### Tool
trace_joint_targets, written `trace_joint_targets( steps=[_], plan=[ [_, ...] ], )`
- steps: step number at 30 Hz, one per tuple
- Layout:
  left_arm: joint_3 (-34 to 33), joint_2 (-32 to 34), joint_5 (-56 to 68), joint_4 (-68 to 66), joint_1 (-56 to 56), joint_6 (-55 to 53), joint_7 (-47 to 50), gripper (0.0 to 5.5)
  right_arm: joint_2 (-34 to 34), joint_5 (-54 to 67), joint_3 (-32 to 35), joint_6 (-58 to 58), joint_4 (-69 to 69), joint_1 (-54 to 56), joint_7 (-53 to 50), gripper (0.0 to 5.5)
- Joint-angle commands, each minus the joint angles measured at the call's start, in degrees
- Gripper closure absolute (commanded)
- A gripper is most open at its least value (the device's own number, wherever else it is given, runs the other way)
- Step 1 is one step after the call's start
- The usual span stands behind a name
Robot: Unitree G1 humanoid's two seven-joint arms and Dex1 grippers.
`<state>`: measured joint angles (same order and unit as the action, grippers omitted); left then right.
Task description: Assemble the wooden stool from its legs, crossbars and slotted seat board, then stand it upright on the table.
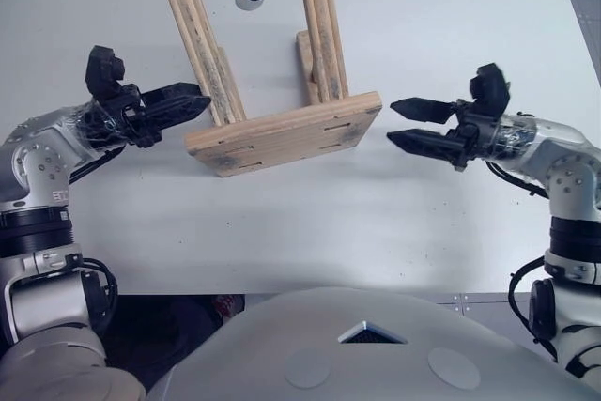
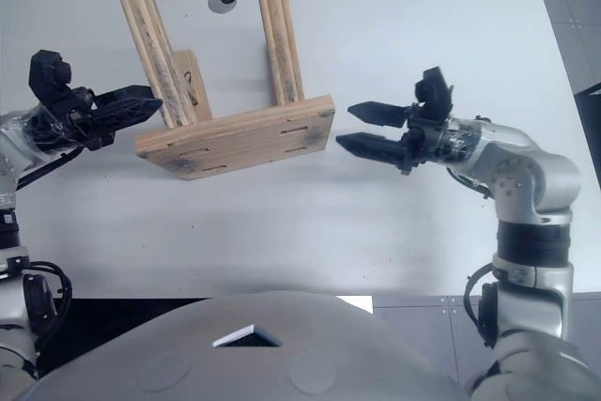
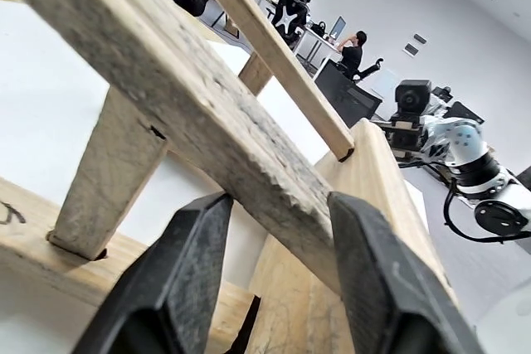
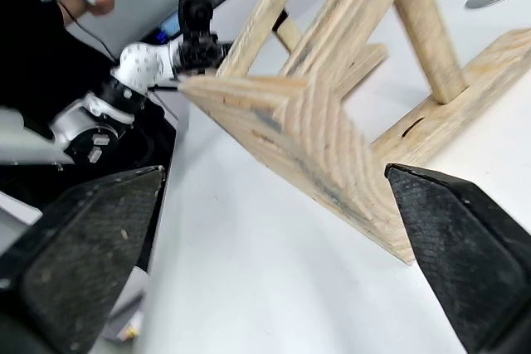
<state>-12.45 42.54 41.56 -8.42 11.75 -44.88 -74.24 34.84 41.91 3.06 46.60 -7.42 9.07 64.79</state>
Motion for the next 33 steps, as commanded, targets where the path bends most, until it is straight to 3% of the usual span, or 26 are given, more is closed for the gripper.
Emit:
trace_joint_targets(
  steps=[1,18,27,33],
  plan=[
    [0.0,3.0,0.8,-0.2,0.6,-1.1,-3.1,3.46,0.3,-4.7,-3.3,-6.1,0.2,-0.5,0.8,0.59],
    [4.5,4.1,-2.7,-3.5,0.4,0.4,-4.7,3.46,-10.3,-10.1,-10.4,-17.0,10.1,5.0,0.2,0.59],
    [2.3,5.2,-1.0,-3.3,-0.3,-0.7,-3.9,3.46,-7.1,-15.8,-14.4,-22.6,8.8,1.4,2.9,2.26],
    [-0.2,8.3,0.1,-3.0,-1.2,0.8,-8.7,3.46,-6.2,-19.5,-14.8,-26.4,9.9,0.2,2.7,3.22]
  ],
)
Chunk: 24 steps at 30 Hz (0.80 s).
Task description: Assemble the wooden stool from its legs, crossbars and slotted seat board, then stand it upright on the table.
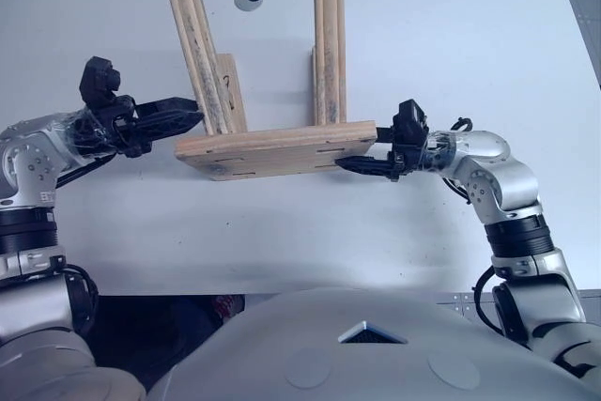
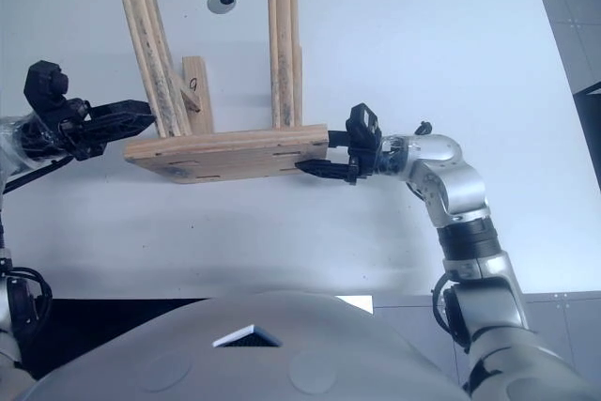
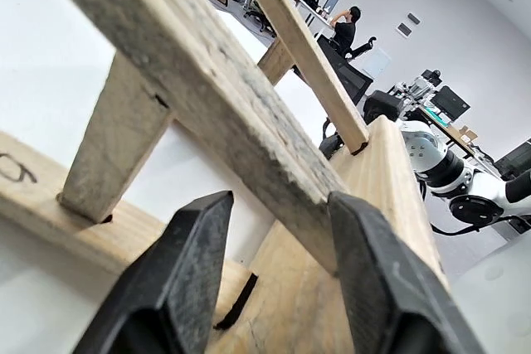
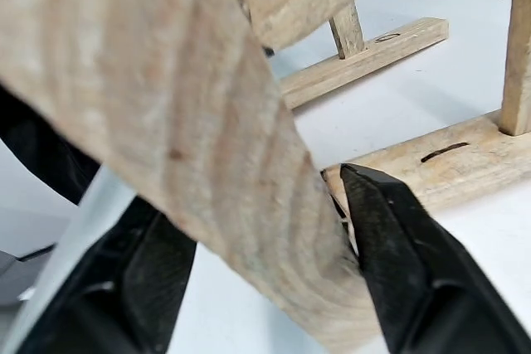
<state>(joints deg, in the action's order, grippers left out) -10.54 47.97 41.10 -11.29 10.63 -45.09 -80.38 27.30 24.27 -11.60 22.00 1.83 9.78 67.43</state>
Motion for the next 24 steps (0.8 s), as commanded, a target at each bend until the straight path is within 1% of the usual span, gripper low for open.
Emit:
trace_joint_targets(
  steps=[1,3,7,9,11,14,18,21,24],
  plan=[
    [-2.6,3.9,0.8,-0.6,0.2,0.8,-3.7,3.46,1.4,-2.3,-0.1,-2.3,1.2,-0.6,-0.2,3.36],
    [-2.9,6.1,0.4,-1.3,0.2,1.2,-6.2,3.46,1.6,-3.4,0.1,-3.5,2.4,-0.5,-0.4,3.63],
    [-1.8,8.3,-1.4,-1.9,0.2,3.8,-9.5,3.46,2.0,-4.6,0.1,-5.5,4.1,-0.8,-0.3,3.81],
    [-1.0,7.5,-4.4,-1.7,-0.1,9.6,-9.2,3.46,1.9,-4.9,0.1,-6.1,4.3,-1.1,-0.3,3.86],
    [0.0,5.2,-8.0,-2.3,0.5,17.9,-8.5,3.46,1.7,-5.1,0.0,-6.5,4.5,-1.3,-0.4,3.87],
    [2.5,3.9,-7.8,-2.0,1.6,17.9,-10.4,3.46,1.4,-5.4,-0.3,-6.9,5.2,-0.9,-0.4,3.87],
    [2.5,2.6,-5.1,-0.3,2.5,16.1,-10.7,2.90,1.4,-6.2,-0.9,-7.5,6.0,-0.3,0.0,3.89],
    [3.5,3.4,-7.9,-1.2,1.9,19.2,-10.5,2.85,1.4,-6.5,-1.2,-7.9,6.4,-0.2,0.0,3.91],
    [6.5,4.2,-12.8,-3.1,1.2,23.4,-10.5,2.85,1.4,-6.7,-1.3,-8.2,6.8,0.0,-0.1,3.91]
  ],
)
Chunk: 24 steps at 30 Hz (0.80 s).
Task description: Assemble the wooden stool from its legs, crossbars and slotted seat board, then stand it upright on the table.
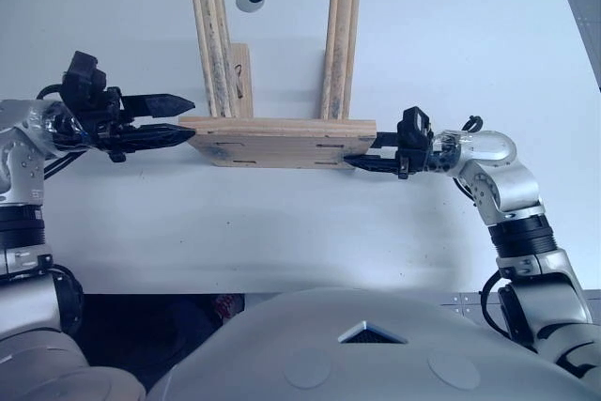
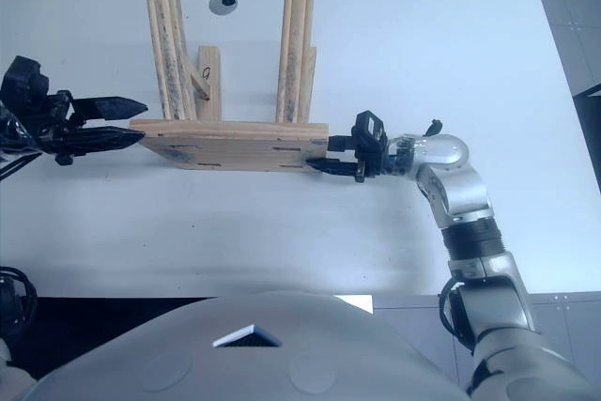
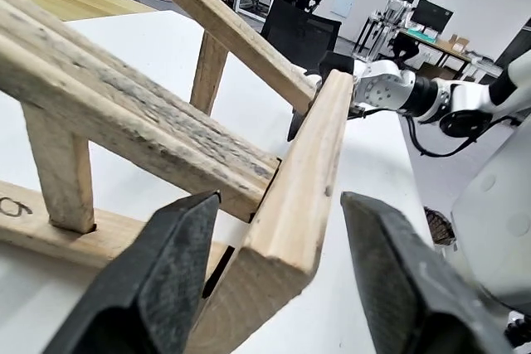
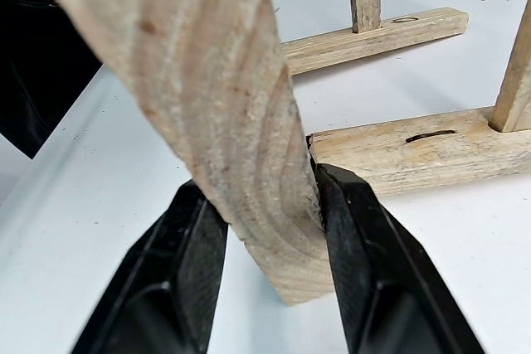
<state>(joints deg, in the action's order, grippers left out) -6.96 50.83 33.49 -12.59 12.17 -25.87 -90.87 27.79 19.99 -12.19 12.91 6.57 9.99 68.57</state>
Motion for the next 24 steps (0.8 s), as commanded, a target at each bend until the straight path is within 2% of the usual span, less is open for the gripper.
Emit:
trace_joint_targets(
  steps=[1,7,10,14,18,20,24],
  plan=[
    [3.8,1.3,-6.3,-2.3,-0.4,5.0,-0.2,2.85,0.8,-2.5,-0.8,0.8,2.2,-0.1,-1.3,3.91],
    [8.2,-3.5,-9.4,-5.7,2.8,5.0,2.6,2.85,0.8,-2.4,-1.3,0.7,2.0,0.3,-0.9,3.94],
    [9.5,-5.1,-9.8,-7.7,4.0,3.3,3.1,3.28,1.6,-2.1,-2.0,1.3,0.9,-0.1,0.2,3.94],
    [10.7,-4.9,-8.4,-7.6,3.7,-1.5,2.2,3.33,3.4,-0.6,-2.7,4.8,-1.8,-0.2,2.2,3.96],
    [7.6,-5.6,-2.0,-4.2,3.2,-11.4,3.6,3.33,6.9,8.3,0.4,20.1,-8.5,0.7,3.7,3.98],
    [5.1,-6.3,3.9,0.1,2.6,-19.5,5.7,3.33,11.3,14.2,2.7,29.8,-13.8,2.2,5.0,3.98],
    [-1.5,-8.8,17.4,9.7,-0.5,-33.8,12.1,3.49,16.9,31.1,12.0,48.6,-18.5,8.9,5.3,3.98]
  ],
)
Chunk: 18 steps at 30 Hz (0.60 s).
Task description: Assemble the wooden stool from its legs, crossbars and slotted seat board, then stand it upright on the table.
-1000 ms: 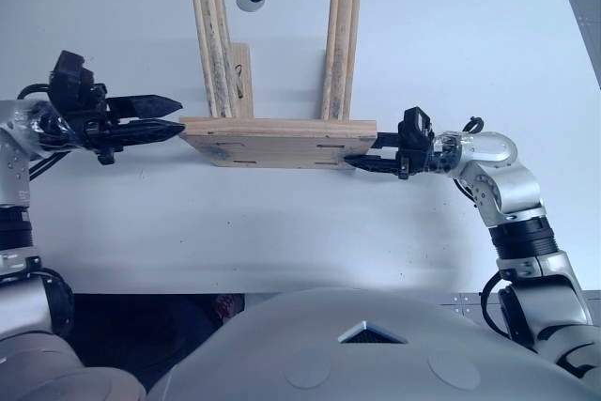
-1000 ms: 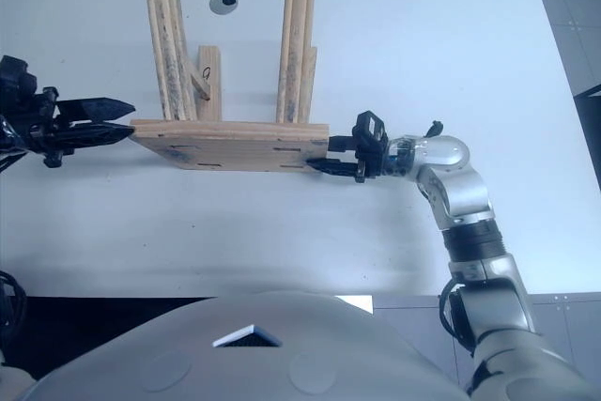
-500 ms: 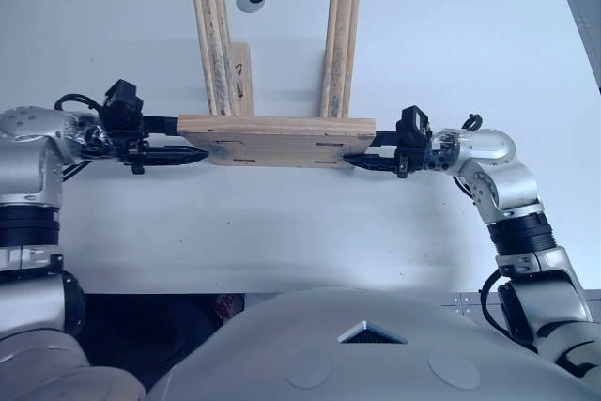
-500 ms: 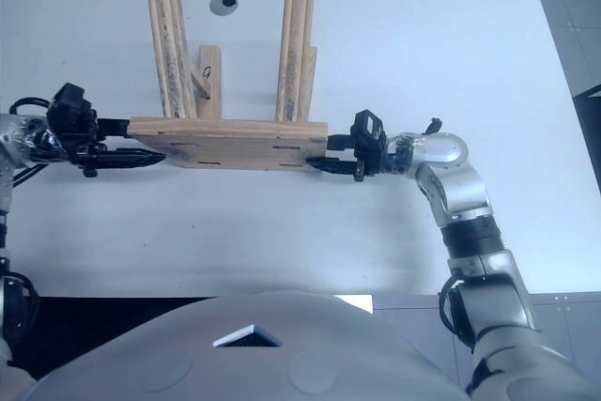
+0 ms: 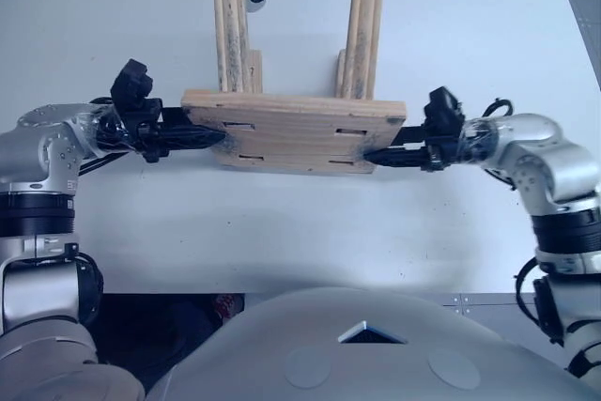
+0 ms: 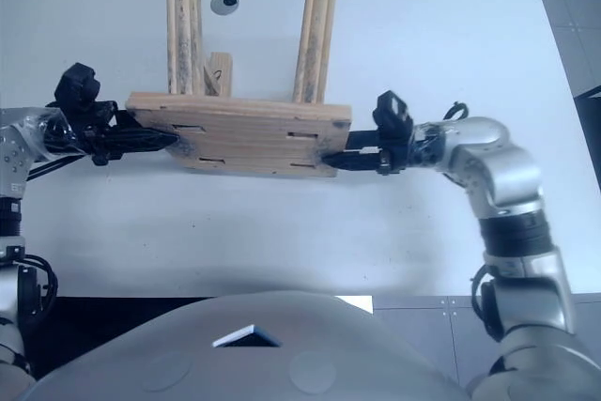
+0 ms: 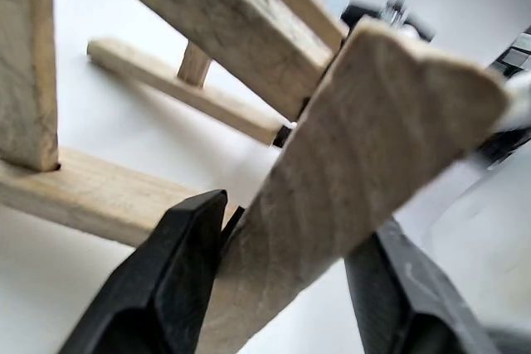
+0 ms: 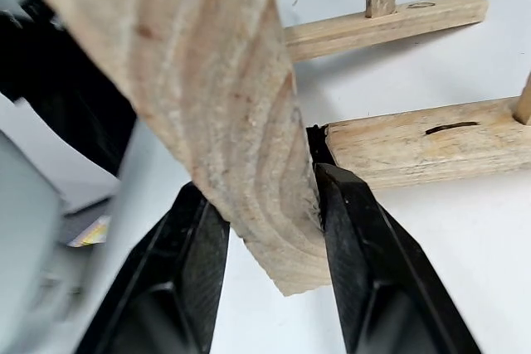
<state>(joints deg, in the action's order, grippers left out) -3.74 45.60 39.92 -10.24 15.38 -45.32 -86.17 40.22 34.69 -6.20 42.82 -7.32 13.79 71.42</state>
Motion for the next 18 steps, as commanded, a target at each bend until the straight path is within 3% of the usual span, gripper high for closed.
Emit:
trace_joint_targets(
  steps=[1,7,10,12,15,18],
  plan=[
    [-6.7,-4.6,14.9,9.7,-4.5,-18.4,10.1,3.52,5.7,20.9,8.6,23.3,-4.7,7.1,2.5,3.98],
    [-16.2,-9.8,40.5,11.4,-4.6,-34.4,35.4,3.88,6.3,36.5,15.7,43.8,0.3,16.2,-1.1,4.04],
    [-15.0,-7.8,59.3,4.4,-1.5,-30.5,54.6,3.98,6.0,42.8,13.1,49.4,11.6,24.7,-5.3,4.06],
    [-14.7,-9.2,65.5,-1.0,1.3,-25.5,67.3,4.04,4.2,43.5,9.2,49.7,20.5,31.0,-10.6,4.08],
    [-15.6,-12.2,68.4,-7.0,4.7,-18.6,81.9,4.10,-1.6,39.7,6.2,49.7,37.2,41.5,-19.8,4.13],
    [-15.7,-14.0,65.3,-11.9,7.8,-15.4,87.9,4.20,-5.4,35.0,3.9,49.7,46.2,46.0,-27.0,4.19]
  ],
)
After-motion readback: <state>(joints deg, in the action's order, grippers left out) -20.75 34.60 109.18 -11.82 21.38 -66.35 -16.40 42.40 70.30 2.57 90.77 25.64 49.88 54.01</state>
